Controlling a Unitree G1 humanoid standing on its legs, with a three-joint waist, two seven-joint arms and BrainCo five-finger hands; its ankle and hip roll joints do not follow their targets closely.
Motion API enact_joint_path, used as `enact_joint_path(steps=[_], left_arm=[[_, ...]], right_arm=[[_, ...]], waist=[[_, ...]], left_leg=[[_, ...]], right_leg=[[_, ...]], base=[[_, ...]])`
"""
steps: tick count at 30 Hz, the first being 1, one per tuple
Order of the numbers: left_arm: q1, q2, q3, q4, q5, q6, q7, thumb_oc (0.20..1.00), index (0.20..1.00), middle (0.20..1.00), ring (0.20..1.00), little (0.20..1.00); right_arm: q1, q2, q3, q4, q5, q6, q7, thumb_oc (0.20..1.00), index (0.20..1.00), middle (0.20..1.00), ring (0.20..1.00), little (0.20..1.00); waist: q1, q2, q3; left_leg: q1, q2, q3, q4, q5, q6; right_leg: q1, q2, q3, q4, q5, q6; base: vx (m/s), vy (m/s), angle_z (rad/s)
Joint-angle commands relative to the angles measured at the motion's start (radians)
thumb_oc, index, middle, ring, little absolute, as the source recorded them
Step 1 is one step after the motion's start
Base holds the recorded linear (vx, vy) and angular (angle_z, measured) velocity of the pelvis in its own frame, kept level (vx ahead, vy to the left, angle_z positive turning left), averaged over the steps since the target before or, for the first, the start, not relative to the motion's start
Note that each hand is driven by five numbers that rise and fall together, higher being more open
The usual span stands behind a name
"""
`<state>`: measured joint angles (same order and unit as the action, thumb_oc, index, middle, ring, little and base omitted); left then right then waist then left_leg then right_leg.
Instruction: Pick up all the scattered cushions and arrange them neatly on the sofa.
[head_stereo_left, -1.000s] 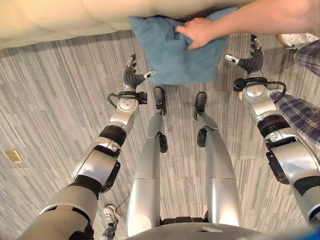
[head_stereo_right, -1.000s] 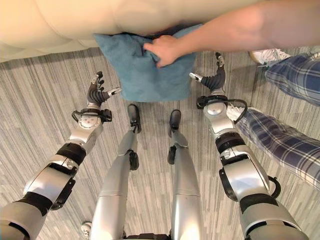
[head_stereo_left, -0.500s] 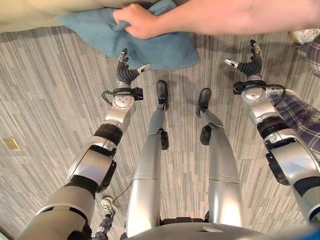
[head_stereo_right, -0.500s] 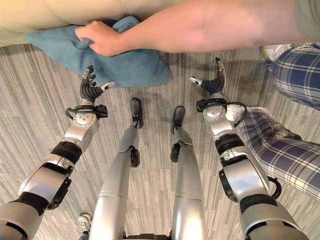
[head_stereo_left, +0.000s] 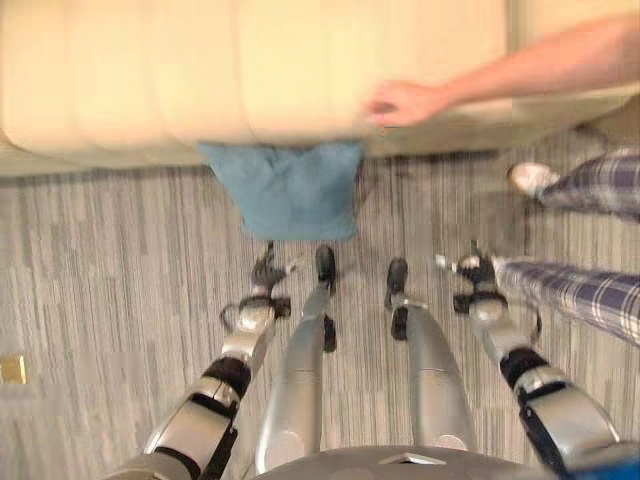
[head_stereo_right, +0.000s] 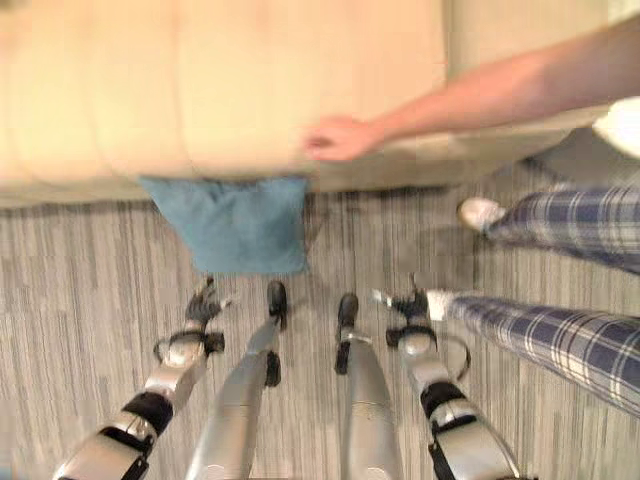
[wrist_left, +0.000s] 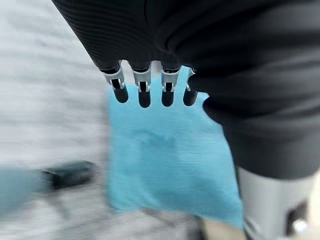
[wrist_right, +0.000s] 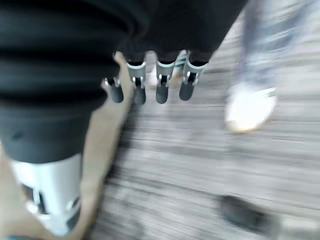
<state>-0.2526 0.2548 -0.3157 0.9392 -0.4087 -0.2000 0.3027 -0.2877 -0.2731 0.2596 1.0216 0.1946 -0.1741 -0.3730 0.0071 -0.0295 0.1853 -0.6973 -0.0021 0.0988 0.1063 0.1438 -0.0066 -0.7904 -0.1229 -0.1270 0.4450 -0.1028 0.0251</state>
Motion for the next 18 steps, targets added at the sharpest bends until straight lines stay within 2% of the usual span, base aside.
enact_joint_path(steps=[1, 4, 5, 6, 9, 13, 15, 17, 18], left_arm=[[-0.109, 0.001, 0.007, 0.023, 0.065, 0.005, -0.034, 1.000, 1.000, 1.000, 1.000, 1.000], [-0.054, 0.007, 0.014, 0.074, 0.092, 0.017, -0.054, 1.000, 1.000, 1.000, 1.000, 1.000], [-0.017, 0.010, 0.019, 0.099, 0.115, 0.028, -0.071, 1.000, 1.000, 1.000, 1.000, 1.000], [-0.017, 0.010, 0.019, 0.099, 0.115, 0.028, -0.071, 1.000, 1.000, 1.000, 1.000, 1.000], [0.090, 0.020, 0.065, 0.180, 0.192, 0.057, -0.108, 1.000, 1.000, 1.000, 1.000, 1.000], [0.169, 0.017, 0.118, 0.241, 0.245, 0.074, -0.131, 1.000, 1.000, 1.000, 1.000, 1.000], [0.195, 0.016, 0.127, 0.259, 0.268, 0.077, -0.138, 1.000, 1.000, 1.000, 1.000, 1.000], [0.194, 0.021, 0.119, 0.263, 0.296, 0.079, -0.144, 1.000, 1.000, 1.000, 1.000, 1.000], [0.189, 0.020, 0.117, 0.259, 0.291, 0.078, -0.145, 1.000, 1.000, 1.000, 1.000, 1.000]], right_arm=[[-0.097, -0.023, -0.003, -0.023, 0.005, -0.006, 0.025, 1.000, 1.000, 1.000, 1.000, 1.000], [-0.034, -0.019, -0.012, 0.018, -0.001, 0.008, 0.049, 1.000, 1.000, 1.000, 1.000, 1.000], [-0.001, -0.022, -0.019, 0.053, -0.014, 0.021, 0.066, 1.000, 1.000, 1.000, 1.000, 1.000], [0.000, -0.022, -0.019, 0.053, -0.014, 0.021, 0.066, 1.000, 1.000, 1.000, 1.000, 1.000], [0.106, -0.035, -0.043, 0.112, -0.089, 0.045, 0.099, 1.000, 1.000, 1.000, 1.000, 1.000], [0.189, -0.031, -0.069, 0.150, -0.126, 0.062, 0.126, 1.000, 1.000, 1.000, 1.000, 1.000], [0.214, -0.021, -0.073, 0.167, -0.138, 0.067, 0.136, 1.000, 1.000, 1.000, 1.000, 1.000], [0.229, -0.020, -0.074, 0.185, -0.142, 0.066, 0.145, 1.000, 1.000, 1.000, 1.000, 1.000], [0.221, -0.028, -0.068, 0.193, -0.145, 0.066, 0.144, 1.000, 1.000, 1.000, 1.000, 1.000]], waist=[[-0.005, -0.002, 0.068], [-0.010, -0.013, 0.062], [-0.012, -0.018, 0.051], [-0.012, -0.018, 0.053], [-0.019, -0.023, -0.001], [-0.027, -0.020, -0.044], [-0.031, -0.022, -0.053], [-0.037, -0.033, -0.043], [-0.031, -0.042, -0.030]], left_leg=[[0.011, -0.007, -0.042, 0.039, -0.055, -0.053], [0.134, -0.005, -0.039, 0.009, -0.064, -0.052], [0.211, -0.008, -0.041, -0.009, -0.070, -0.050], [0.214, -0.008, -0.041, -0.010, -0.070, -0.051], [0.404, 0.000, -0.033, -0.088, -0.073, -0.051], [0.543, 0.010, -0.014, -0.149, -0.077, -0.059], [0.575, 0.018, -0.014, -0.144, -0.087, -0.063], [0.544, 0.034, -0.014, -0.037, -0.107, -0.084], [0.501, 0.039, -0.019, 0.056, -0.117, -0.096]], right_leg=[[0.076, -0.020, -0.007, -0.170, 0.138, 0.084], [0.213, -0.018, -0.016, -0.223, 0.140, 0.089], [0.299, -0.015, -0.021, -0.254, 0.139, 0.093], [0.302, -0.015, -0.021, -0.255, 0.139, 0.093], [0.507, -0.001, -0.038, -0.334, 0.129, 0.103], [0.638, 0.024, -0.052, -0.360, 0.097, 0.099], [0.677, 0.040, -0.051, -0.364, 0.081, 0.092], [0.713, 0.045, -0.058, -0.380, 0.063, 0.074], [0.717, 0.042, -0.058, -0.383, 0.061, 0.064]], base=[[0.00, 0.000, 0.00], [0.08, 0.015, 0.04], [0.08, 0.010, 0.00], [0.14, 0.025, -0.05], [0.15, 0.035, -0.06], [0.10, -0.030, 0.00], [0.05, -0.108, 0.18], [-0.04, -0.113, 0.31], [-0.11, -0.041, 0.58]])
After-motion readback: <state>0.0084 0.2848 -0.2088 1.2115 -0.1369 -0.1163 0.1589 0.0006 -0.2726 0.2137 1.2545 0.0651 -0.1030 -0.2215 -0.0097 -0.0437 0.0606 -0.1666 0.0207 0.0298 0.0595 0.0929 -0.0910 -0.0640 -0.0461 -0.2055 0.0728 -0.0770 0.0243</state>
